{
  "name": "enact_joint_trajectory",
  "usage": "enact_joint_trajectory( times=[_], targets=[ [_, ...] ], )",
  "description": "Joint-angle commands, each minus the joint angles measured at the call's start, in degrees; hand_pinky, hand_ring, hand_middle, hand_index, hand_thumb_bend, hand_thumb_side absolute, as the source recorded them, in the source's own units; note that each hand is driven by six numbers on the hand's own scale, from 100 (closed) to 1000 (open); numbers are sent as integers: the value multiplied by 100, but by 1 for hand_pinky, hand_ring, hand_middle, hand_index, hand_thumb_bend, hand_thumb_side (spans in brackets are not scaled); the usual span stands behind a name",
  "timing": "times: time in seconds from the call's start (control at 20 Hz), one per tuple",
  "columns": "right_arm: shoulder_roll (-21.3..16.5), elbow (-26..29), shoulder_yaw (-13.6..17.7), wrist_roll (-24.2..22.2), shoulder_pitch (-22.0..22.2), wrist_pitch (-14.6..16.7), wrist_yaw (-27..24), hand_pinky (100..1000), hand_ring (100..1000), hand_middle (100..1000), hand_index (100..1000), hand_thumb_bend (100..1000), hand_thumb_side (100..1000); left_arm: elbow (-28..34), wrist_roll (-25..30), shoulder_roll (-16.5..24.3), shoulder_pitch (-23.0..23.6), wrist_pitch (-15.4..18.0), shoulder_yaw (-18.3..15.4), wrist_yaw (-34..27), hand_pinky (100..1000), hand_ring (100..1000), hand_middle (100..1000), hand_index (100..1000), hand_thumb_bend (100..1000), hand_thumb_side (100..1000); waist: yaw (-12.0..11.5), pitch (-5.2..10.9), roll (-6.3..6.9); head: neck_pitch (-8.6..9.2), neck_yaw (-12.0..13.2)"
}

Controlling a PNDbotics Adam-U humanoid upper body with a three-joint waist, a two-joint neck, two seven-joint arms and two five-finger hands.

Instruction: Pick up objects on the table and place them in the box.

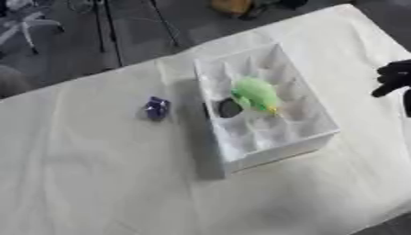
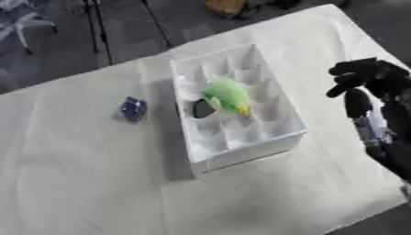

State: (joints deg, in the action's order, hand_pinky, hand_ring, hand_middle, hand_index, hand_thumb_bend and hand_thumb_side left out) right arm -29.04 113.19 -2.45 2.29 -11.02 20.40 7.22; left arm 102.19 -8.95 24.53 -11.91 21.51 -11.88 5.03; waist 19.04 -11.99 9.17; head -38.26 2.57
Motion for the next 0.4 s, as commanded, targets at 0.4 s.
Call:
enact_joint_trajectory(
  times=[0.4],
  targets=[
    [-60,140,76,10,-10,16,29,751,576,701,817,218,740,179,53,14,18,-57,-107,128,1000,763,808,795,684,777,-45,29,-175,25,-4]
  ],
)
